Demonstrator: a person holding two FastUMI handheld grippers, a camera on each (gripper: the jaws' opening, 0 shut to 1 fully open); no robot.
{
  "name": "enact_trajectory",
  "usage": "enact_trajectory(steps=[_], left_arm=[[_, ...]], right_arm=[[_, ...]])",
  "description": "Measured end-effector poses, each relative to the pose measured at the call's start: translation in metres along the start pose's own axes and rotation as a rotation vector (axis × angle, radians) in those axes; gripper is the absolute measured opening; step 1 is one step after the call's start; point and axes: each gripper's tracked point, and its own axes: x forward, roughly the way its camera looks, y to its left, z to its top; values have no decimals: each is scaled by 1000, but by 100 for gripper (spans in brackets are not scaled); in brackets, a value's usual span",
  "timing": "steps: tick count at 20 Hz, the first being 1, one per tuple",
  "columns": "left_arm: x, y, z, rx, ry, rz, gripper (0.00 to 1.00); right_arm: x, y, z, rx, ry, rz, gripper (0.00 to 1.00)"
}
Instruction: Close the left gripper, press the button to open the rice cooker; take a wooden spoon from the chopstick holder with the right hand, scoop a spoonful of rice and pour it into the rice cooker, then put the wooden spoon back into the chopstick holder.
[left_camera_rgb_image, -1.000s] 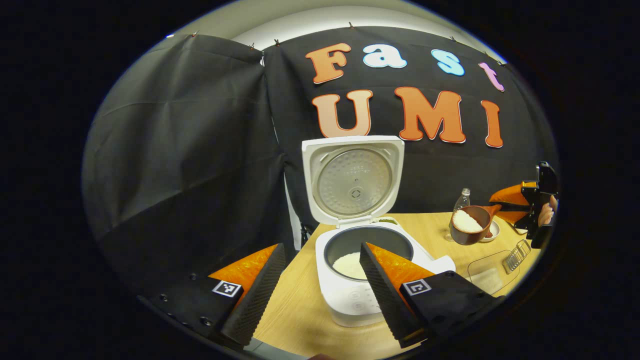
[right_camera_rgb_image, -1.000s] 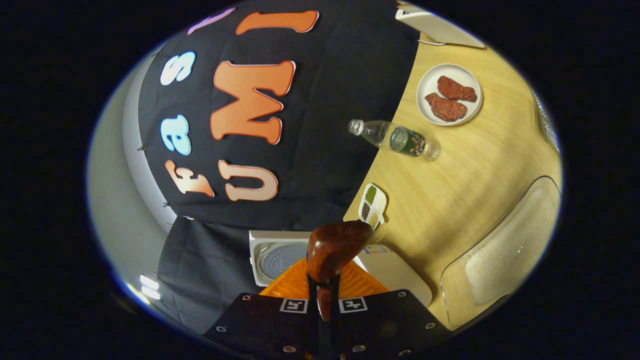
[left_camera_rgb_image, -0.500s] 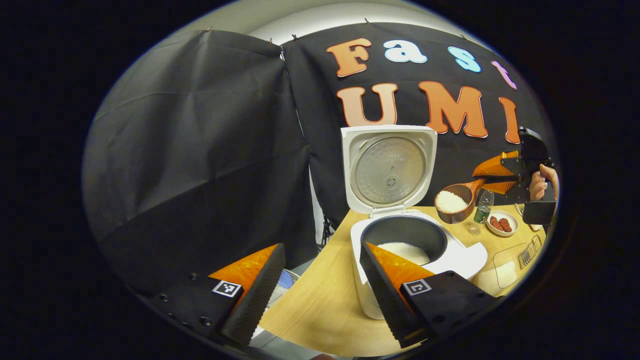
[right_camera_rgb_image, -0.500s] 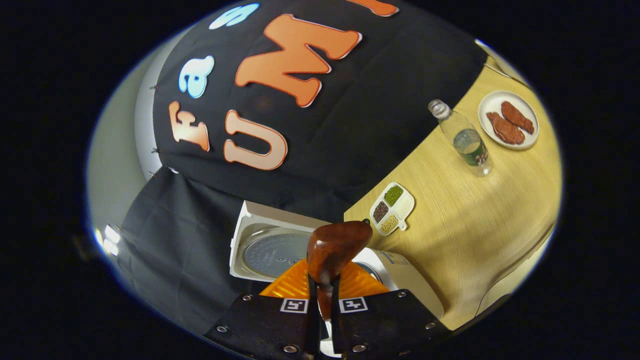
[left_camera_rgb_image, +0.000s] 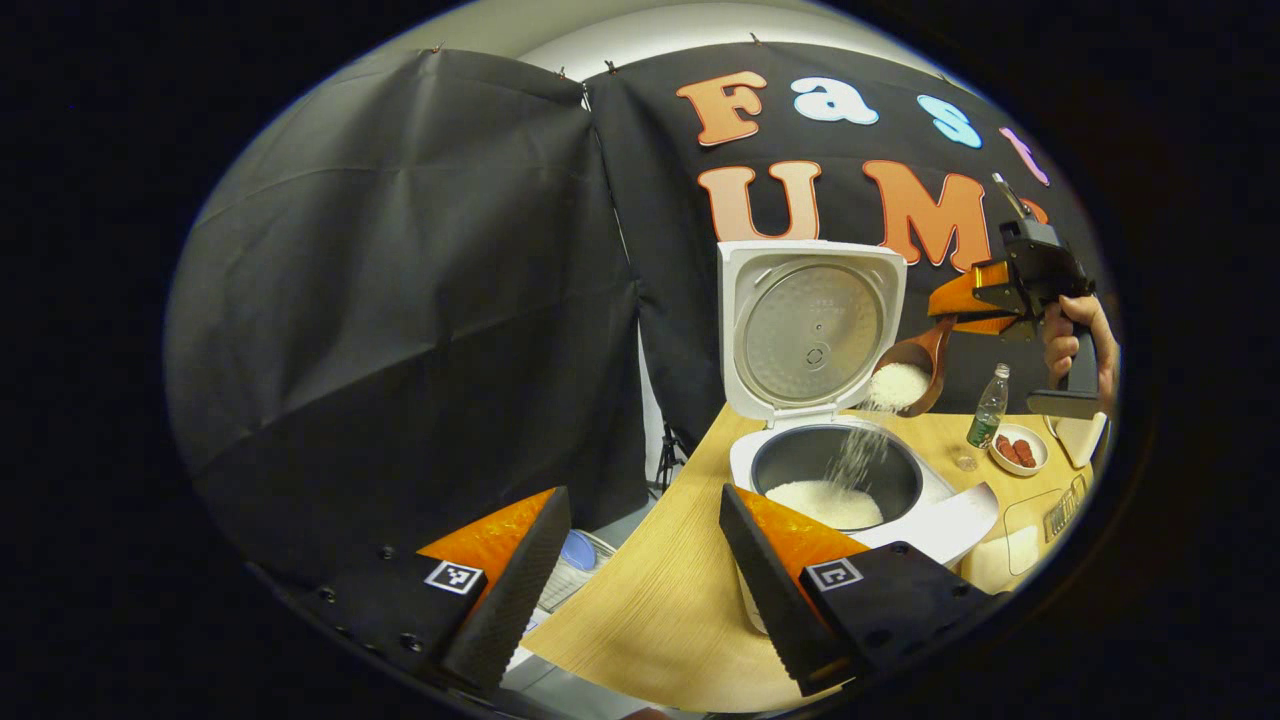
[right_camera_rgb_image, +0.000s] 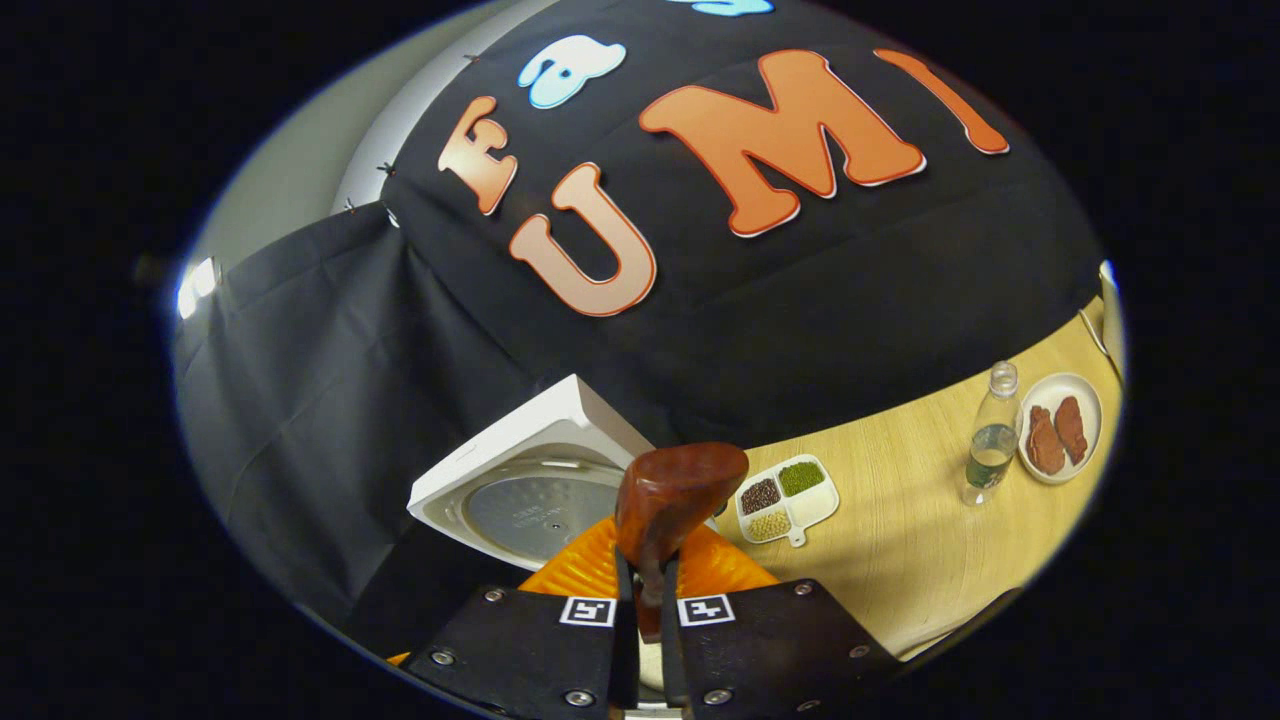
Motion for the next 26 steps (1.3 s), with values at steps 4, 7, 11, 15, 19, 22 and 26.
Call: enact_trajectory(steps=[4,7,11,15,19,22,26], left_arm=[[5,2,2,10,-1,1,100],[8,-1,4,15,-1,-7,100],[11,-7,9,26,-9,-20,100],[12,-10,12,28,-12,-26,99],[10,-12,12,25,-14,-29,99],[10,-12,13,21,-13,-30,100],[9,-12,12,24,-11,-28,100]], right_arm=[[0,14,16,-104,-42,7,8],[-2,29,27,-163,-62,36,8],[-10,48,39,-236,-86,76,8],[-20,71,50,-319,-116,128,8],[-32,92,63,-429,-158,166,8],[-36,101,66,-494,-178,198,8],[-41,114,70,-596,-208,228,8]])
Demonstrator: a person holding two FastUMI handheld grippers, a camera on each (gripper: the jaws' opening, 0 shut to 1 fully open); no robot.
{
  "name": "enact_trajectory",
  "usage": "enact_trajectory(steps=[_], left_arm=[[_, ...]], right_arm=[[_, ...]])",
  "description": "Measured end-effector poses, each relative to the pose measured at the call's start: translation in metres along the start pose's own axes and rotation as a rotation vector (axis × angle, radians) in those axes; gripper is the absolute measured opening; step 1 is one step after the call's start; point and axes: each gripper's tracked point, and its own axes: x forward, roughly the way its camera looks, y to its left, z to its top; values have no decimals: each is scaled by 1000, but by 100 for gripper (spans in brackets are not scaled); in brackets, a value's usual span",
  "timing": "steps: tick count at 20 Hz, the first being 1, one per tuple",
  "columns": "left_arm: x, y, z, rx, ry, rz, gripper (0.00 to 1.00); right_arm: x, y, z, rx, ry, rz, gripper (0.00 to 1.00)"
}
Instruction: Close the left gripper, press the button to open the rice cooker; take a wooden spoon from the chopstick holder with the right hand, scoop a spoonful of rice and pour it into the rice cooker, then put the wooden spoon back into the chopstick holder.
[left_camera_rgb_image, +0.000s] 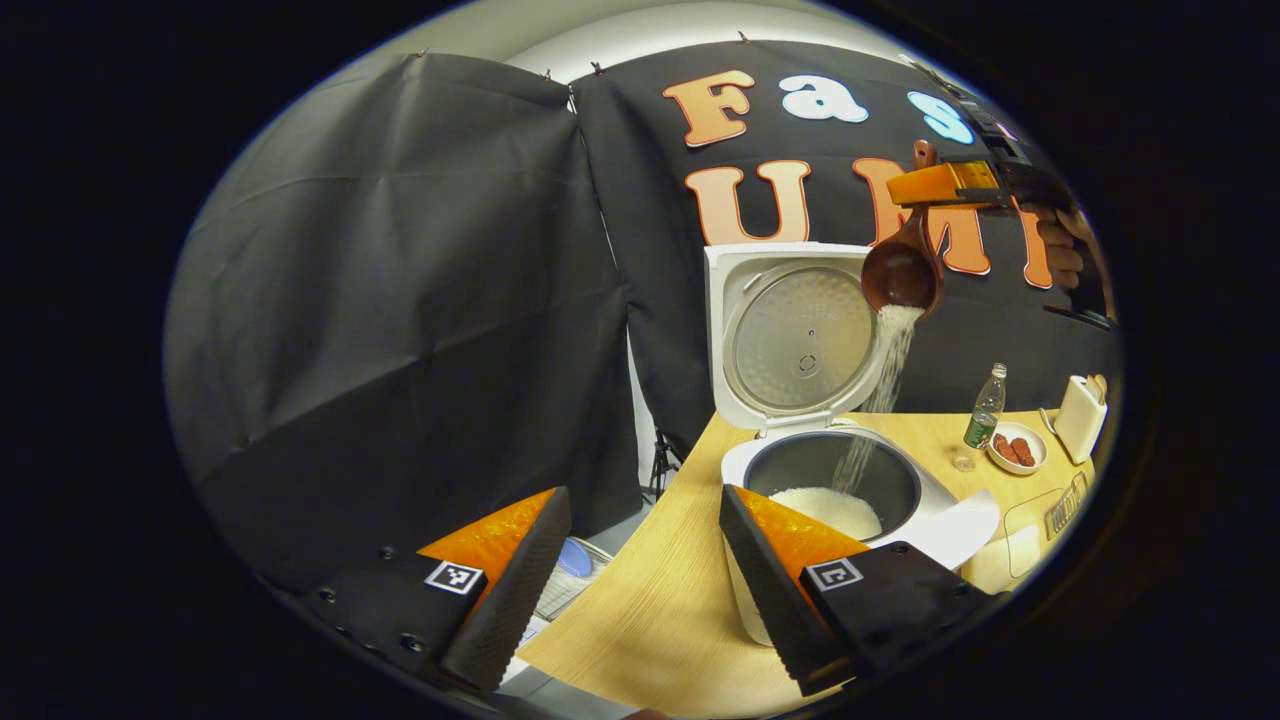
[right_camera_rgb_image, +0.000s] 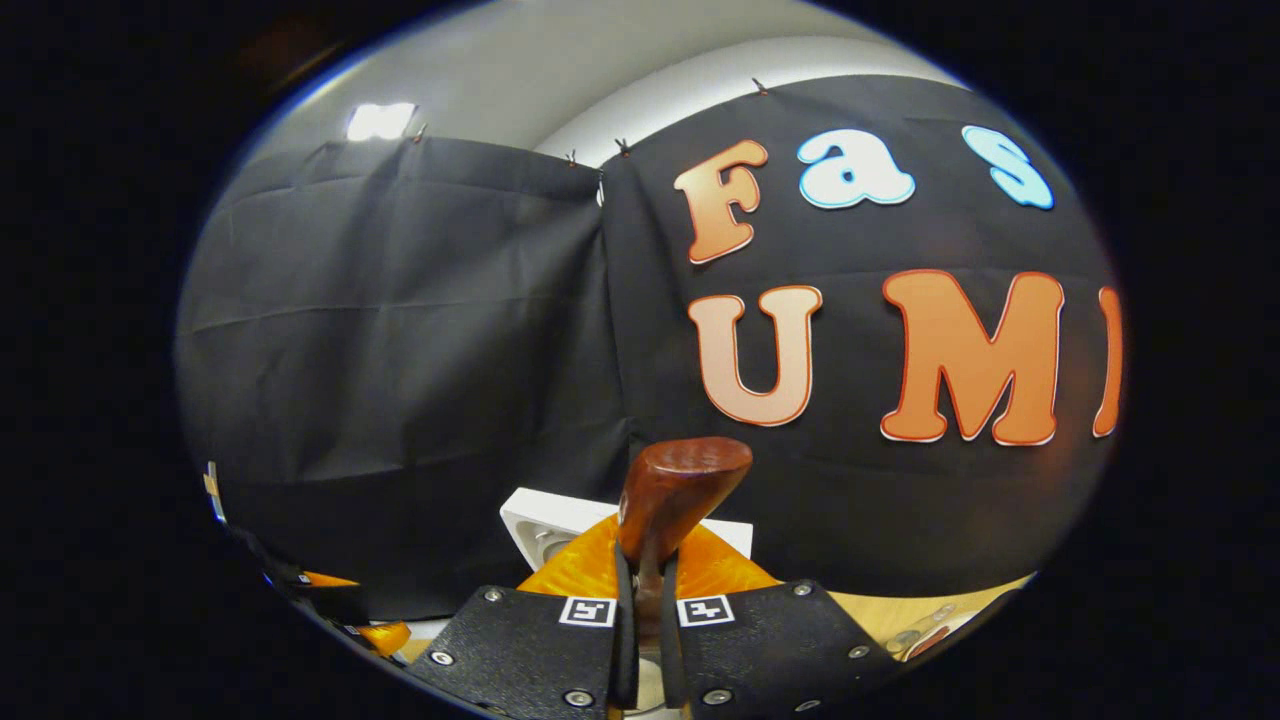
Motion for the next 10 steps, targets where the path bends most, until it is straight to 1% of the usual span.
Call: enact_trajectory(steps=[3,4,7,10], left_arm=[[-1,1,-1,-6,4,2,99],[-2,1,-2,-9,8,3,100],[-1,0,-1,-10,7,4,100],[0,-1,3,-7,-1,9,99]], right_arm=[[-4,5,7,-32,-23,30,8],[-6,6,9,-53,-27,37,8],[-7,14,17,-126,-43,53,8],[-13,24,18,-167,-55,82,8]])
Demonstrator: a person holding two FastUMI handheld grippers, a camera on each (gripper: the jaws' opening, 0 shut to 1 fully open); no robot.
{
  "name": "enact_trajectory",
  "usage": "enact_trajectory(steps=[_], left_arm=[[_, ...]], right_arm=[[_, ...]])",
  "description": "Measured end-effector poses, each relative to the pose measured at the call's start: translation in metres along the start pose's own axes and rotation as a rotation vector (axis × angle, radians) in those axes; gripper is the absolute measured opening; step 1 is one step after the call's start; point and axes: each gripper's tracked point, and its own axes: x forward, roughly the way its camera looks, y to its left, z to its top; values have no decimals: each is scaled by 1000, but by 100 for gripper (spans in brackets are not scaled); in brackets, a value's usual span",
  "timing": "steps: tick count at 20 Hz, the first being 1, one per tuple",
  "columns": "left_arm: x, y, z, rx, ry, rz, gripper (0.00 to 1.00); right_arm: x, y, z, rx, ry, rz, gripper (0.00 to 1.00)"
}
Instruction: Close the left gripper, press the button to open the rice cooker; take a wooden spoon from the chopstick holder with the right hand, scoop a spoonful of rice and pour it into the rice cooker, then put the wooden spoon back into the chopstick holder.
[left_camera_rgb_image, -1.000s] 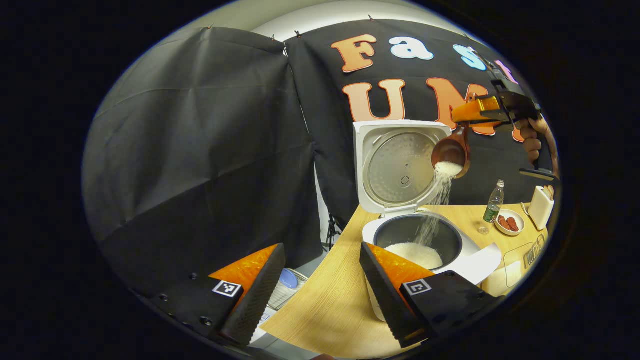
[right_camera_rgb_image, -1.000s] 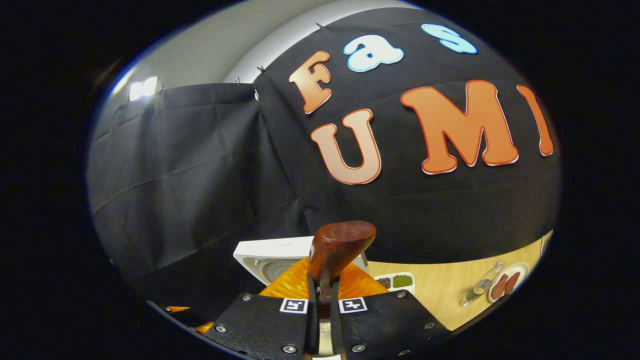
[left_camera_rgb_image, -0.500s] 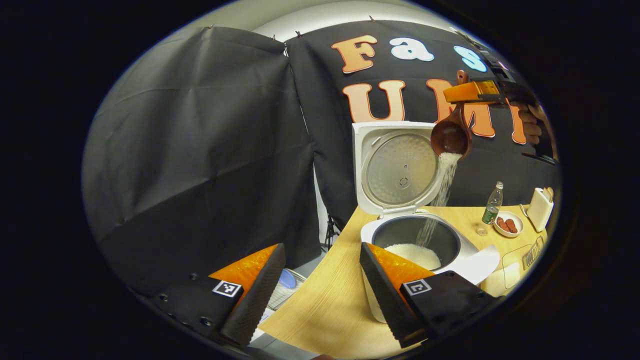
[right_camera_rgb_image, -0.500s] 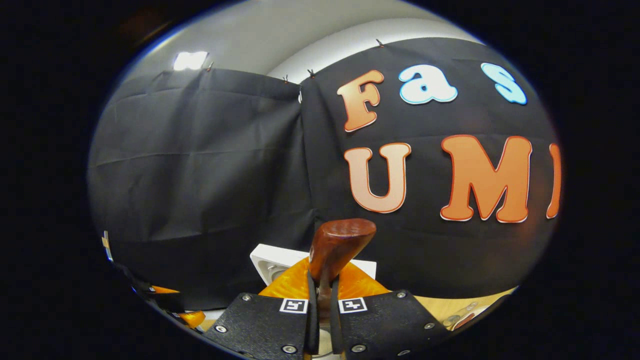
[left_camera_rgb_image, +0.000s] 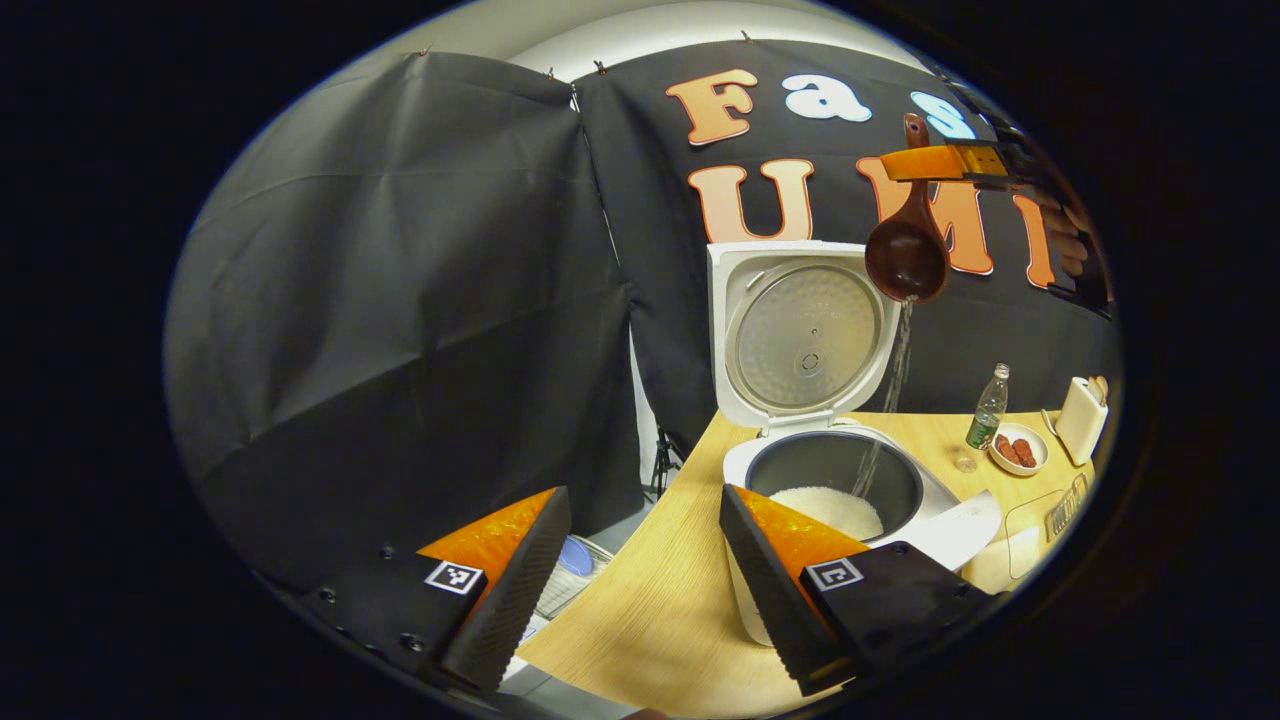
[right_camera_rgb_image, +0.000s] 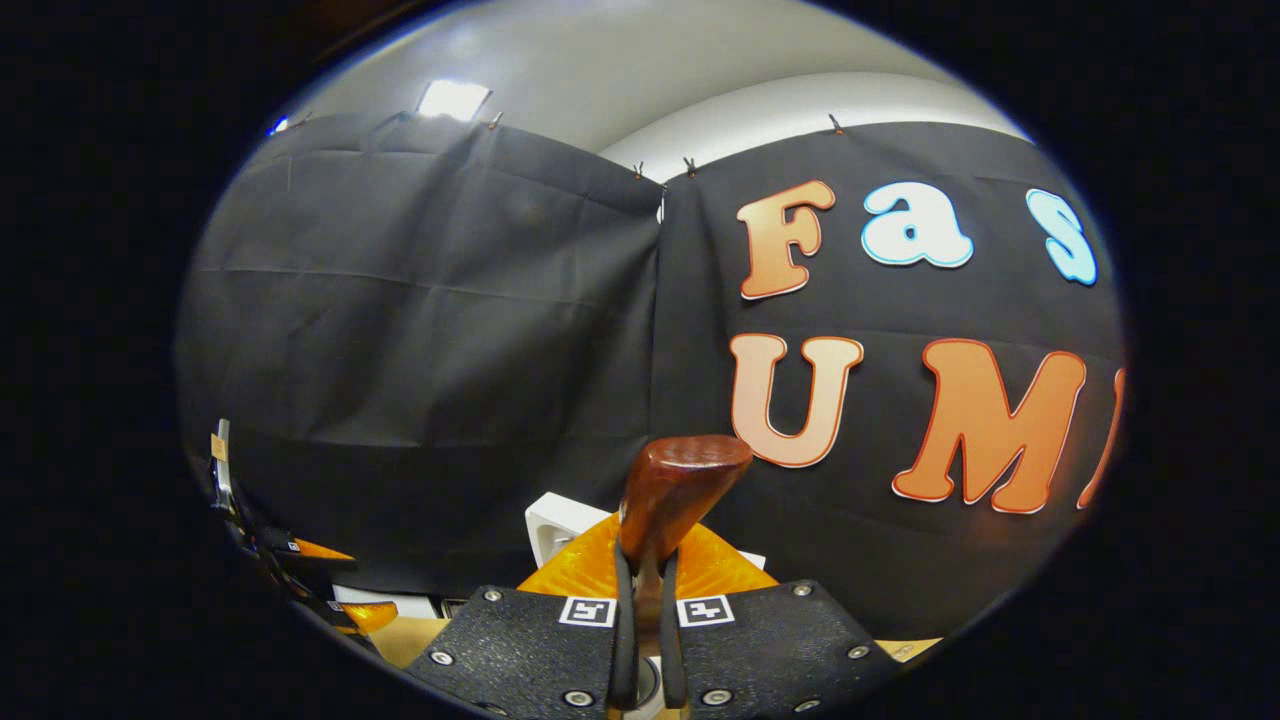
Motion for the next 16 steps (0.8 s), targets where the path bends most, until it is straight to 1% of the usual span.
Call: enact_trajectory(steps=[1,5,8,11,13,16], left_arm=[[0,-1,0,0,2,1,100],[-2,-4,-1,-2,1,8,99],[-6,-5,-1,-5,1,13,100],[-6,-10,2,-1,-2,14,99],[-8,-14,3,1,-2,13,100],[-8,-28,6,-2,-1,-10,99]], right_arm=[[-1,2,2,-10,-3,11,8],[-1,9,2,-68,-4,30,8],[-8,9,-2,-61,4,29,8],[-22,-11,-10,-53,16,-18,8],[-34,-23,-21,-23,37,-39,8],[-58,-47,-32,-6,66,-98,8]])
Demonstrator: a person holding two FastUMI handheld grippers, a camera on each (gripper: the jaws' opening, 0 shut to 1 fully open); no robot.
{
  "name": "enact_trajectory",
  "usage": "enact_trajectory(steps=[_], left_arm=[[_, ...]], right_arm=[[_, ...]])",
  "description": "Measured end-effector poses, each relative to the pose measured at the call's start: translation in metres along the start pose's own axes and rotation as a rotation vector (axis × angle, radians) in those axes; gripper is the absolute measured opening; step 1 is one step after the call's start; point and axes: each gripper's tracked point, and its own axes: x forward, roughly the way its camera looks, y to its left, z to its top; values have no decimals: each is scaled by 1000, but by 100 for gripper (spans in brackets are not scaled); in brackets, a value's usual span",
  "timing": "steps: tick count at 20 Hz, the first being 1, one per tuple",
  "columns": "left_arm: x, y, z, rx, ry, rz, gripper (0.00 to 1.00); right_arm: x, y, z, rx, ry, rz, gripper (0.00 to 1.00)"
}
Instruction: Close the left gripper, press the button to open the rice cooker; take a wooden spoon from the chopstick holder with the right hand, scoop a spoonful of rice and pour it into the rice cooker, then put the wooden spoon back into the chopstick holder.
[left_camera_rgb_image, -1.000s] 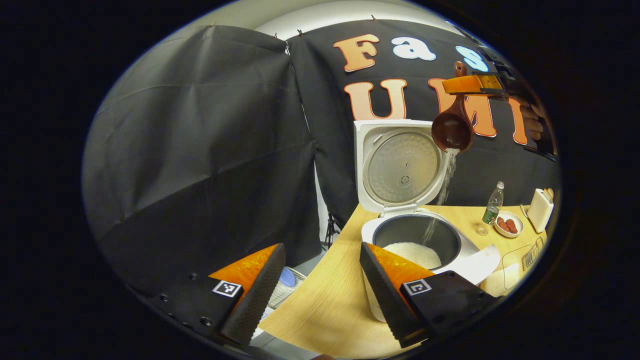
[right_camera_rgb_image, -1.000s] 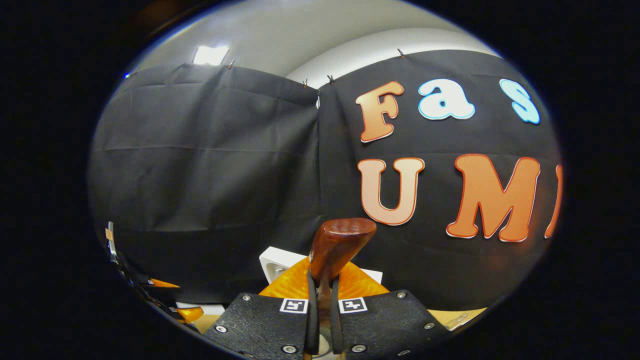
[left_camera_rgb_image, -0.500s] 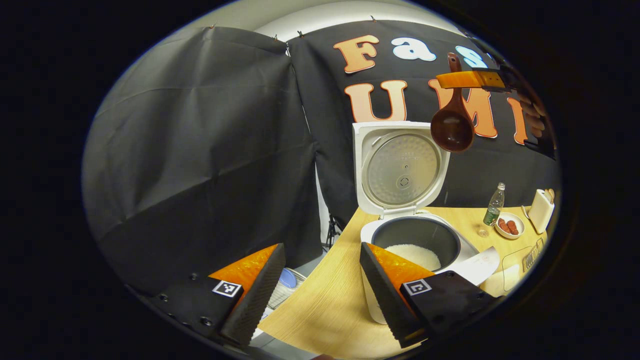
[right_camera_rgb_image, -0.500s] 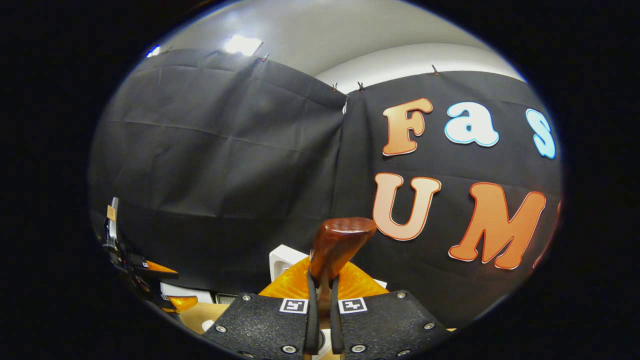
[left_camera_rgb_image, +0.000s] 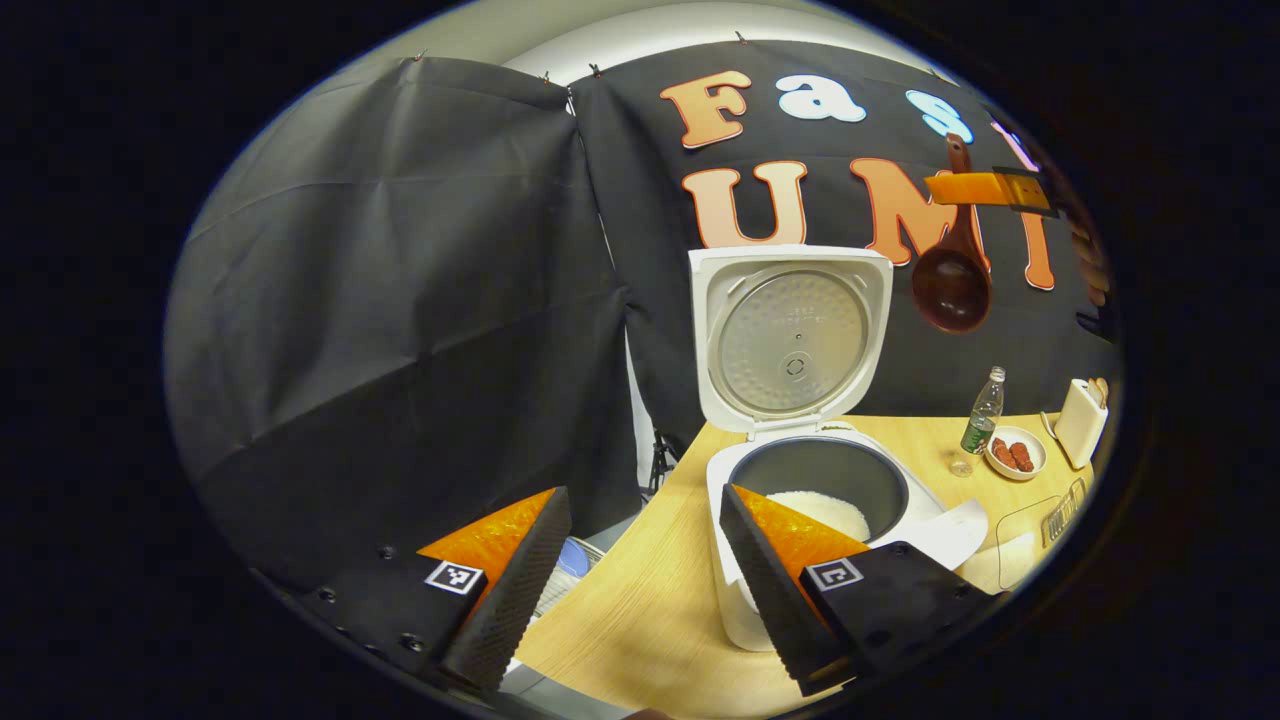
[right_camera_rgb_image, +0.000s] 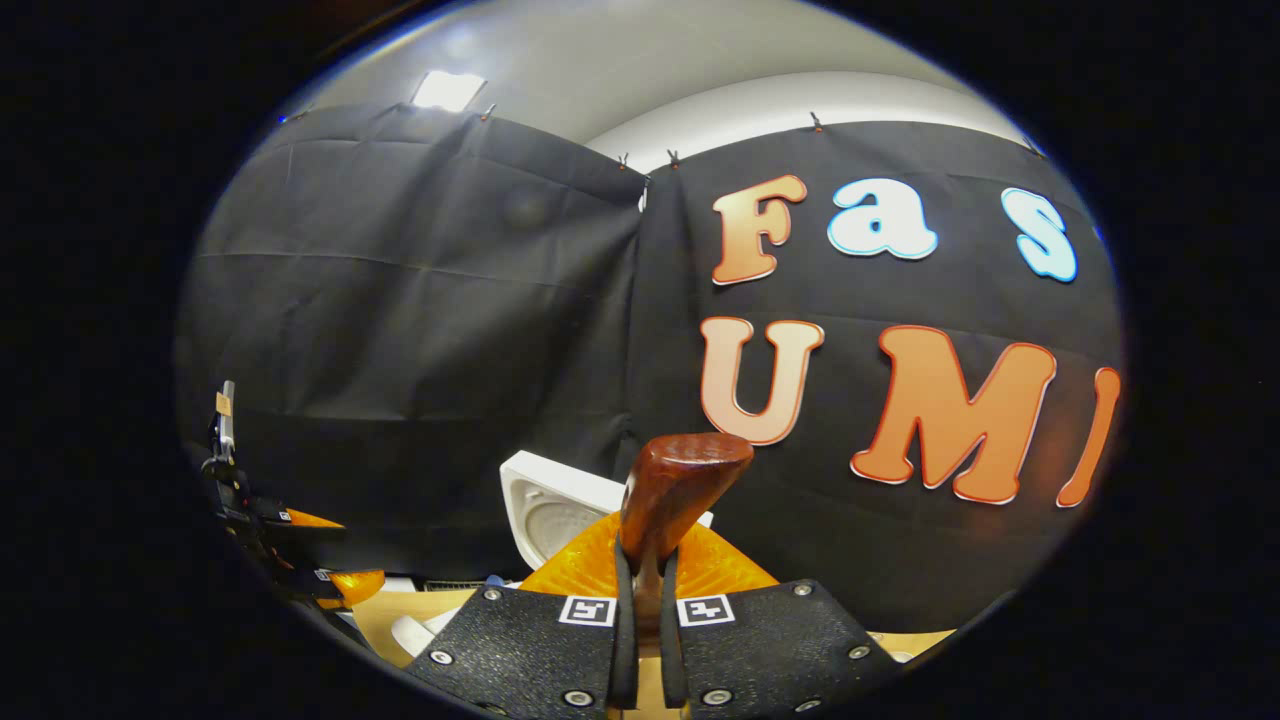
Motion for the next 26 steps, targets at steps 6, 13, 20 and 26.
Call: enact_trajectory(steps=[6,13,20,26], left_arm=[[-1,-34,14,10,-20,-54,100],[-7,-78,30,37,-50,-123,100],[-17,-103,43,45,-63,-145,100],[-31,-120,54,44,-87,-139,100]], right_arm=[[-59,-59,-36,25,68,-136,8],[-155,-141,-106,106,186,-362,8],[-246,-199,-166,194,263,-555,8],[-304,-234,-210,250,321,-667,8]])
